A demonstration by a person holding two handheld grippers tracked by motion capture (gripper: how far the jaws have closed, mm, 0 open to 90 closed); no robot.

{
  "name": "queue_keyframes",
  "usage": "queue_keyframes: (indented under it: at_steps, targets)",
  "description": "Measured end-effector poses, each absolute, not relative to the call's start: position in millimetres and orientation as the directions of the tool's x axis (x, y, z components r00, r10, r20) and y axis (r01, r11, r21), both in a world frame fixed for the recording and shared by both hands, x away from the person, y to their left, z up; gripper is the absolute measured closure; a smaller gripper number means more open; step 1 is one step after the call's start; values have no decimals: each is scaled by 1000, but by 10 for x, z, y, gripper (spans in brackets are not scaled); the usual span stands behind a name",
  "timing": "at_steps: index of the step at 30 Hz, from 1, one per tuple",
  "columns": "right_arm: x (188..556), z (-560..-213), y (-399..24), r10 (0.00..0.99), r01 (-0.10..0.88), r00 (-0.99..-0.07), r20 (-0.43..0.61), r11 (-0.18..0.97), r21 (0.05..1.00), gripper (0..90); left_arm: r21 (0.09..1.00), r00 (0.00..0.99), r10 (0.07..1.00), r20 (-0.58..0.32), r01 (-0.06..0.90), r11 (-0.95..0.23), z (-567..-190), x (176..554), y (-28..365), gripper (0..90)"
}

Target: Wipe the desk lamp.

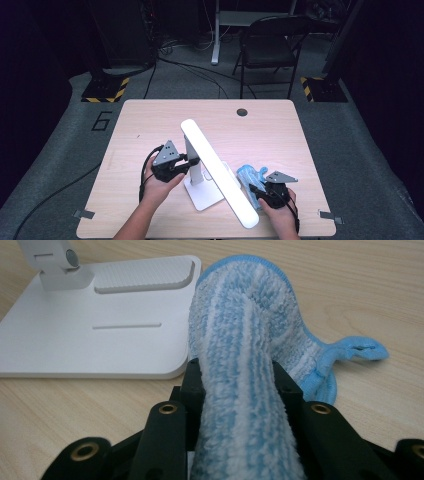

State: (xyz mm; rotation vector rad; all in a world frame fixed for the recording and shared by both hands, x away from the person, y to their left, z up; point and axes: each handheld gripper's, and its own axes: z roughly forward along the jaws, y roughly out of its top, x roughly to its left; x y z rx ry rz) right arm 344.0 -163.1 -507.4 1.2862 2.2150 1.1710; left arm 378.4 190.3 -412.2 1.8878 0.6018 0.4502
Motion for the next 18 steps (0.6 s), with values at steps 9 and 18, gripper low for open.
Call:
queue_keyframes:
  at_steps: [9,18]
  targets:
    - [3436,-5088,-1625,834,569,-538,122,252,783,673,926,725,688,28,240,-291,-4122,3822,1995,758]
    - [3393,-5073,-1518,817,554,-565,118,269,788,671,922,790,612,-33,260,-285,-4103,3838,2003,714]
